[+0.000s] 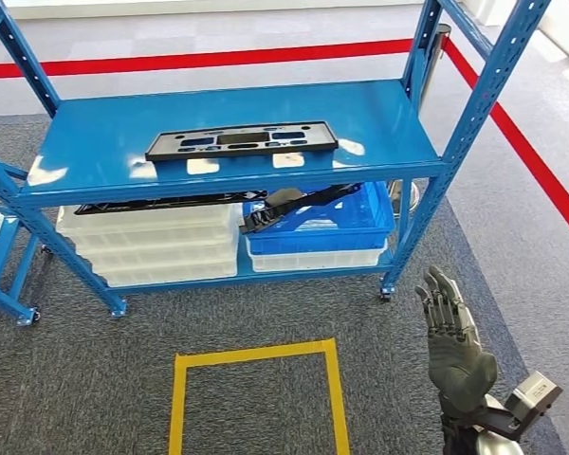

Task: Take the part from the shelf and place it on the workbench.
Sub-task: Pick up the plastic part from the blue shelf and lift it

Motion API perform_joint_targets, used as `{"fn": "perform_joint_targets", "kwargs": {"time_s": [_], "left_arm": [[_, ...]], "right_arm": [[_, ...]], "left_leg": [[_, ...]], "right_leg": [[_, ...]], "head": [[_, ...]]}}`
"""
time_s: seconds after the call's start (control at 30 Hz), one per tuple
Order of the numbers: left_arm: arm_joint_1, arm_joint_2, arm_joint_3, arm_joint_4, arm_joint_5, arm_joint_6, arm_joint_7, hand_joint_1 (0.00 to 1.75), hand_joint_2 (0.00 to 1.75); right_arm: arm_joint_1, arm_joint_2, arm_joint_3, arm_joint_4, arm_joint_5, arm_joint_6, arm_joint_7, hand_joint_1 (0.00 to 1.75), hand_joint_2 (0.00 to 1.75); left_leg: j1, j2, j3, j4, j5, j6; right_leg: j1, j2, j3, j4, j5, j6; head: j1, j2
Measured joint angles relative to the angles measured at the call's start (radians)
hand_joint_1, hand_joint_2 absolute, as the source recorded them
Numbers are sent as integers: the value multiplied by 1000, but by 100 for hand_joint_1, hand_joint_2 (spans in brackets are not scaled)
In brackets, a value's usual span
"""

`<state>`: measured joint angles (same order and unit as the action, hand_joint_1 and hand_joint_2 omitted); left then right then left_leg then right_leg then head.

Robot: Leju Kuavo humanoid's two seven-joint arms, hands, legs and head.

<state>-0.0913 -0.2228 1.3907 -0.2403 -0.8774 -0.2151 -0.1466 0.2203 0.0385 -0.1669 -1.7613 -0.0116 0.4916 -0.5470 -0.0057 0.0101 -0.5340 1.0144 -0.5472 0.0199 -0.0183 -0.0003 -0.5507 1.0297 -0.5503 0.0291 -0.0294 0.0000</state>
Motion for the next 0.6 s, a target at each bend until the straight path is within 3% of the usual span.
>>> {"fn": "perform_joint_targets", "kwargs": {"time_s": [0.07, 0.13, 0.17, 0.23, 0.3, 0.33, 0.37, 0.43, 0.47, 0.6], "left_arm": [[-1, 0, 0, 0, 0, 0, 0, 0, 175], [-1, 0, 0, 0, 0, -1, 0, 0, 175], [-1, 0, 0, 0, 0, -1, 0, 0, 175], [0, 0, 0, 0, 0, -1, 0, 0, 175], [3, 0, 1, 0, 0, -1, 0, 0, 175], [3, 0, 2, 0, -1, -1, 0, 0, 175], [4, 0, 3, 0, -1, -1, 0, 0, 175], [3, 0, 5, 0, -1, -1, 0, 0, 175], [3, 1, 5, 0, -1, -1, 0, 0, 175], [1, 1, 6, 0, -1, 0, -1, 0, 175]], "right_arm": [[3, -2, 2, -1, -2, -1, 0, 0, 0], [3, -3, 5, -3, -3, -1, 0, 0, 0], [3, -3, 7, -5, -3, -1, 0, 0, 0], [4, -3, 10, -7, -3, -1, 0, 0, 0], [5, -4, 13, -7, -3, -2, 0, 0, 0], [6, -4, 14, -7, -3, -3, 0, 0, 0], [6, -4, 14, -7, -3, -4, -1, 0, 0], [6, -4, 15, -9, -3, -6, -2, 0, 0], [6, -4, 16, -10, -3, -7, -2, 0, 0], [6, -5, 17, -16, -4, -10, -3, 0, 0]], "left_leg": [[1, 0, -1, 0, -1, -8], [4, -1, -9, 23, -20, -19], [6, -1, -25, 60, -44, -25], [10, -2, -85, 188, -105, -34], [12, -2, -134, 281, -127, -37], [12, -2, -134, 274, -108, -36], [12, -2, -116, 228, -73, -32], [8, -3, -59, 97, -1, -19], [5, -3, -38, 48, 16, -12], [2, -4, -21, 5, 12, 4]], "right_leg": [[2, 1, -1, -3, 0, -12], [0, 1, 1, -6, 2, -23], [-3, 0, 1, -7, 2, -28], [-4, -1, 1, -7, 0, -33], [-3, 0, 3, -6, -2, -35], [-3, 1, 6, -6, -3, -35], [-3, 2, 10, -6, -6, -34], [-1, 4, 17, -7, -11, -29], [0, 5, 19, -6, -14, -26], [0, 3, 19, -7, -19, -6]], "head": [[0, 0], [0, 0], [0, 0], [-1, 0], [-1, 0], [-1, 0], [-1, 0], [-1, 0], [-1, 0], [0, 0]]}}
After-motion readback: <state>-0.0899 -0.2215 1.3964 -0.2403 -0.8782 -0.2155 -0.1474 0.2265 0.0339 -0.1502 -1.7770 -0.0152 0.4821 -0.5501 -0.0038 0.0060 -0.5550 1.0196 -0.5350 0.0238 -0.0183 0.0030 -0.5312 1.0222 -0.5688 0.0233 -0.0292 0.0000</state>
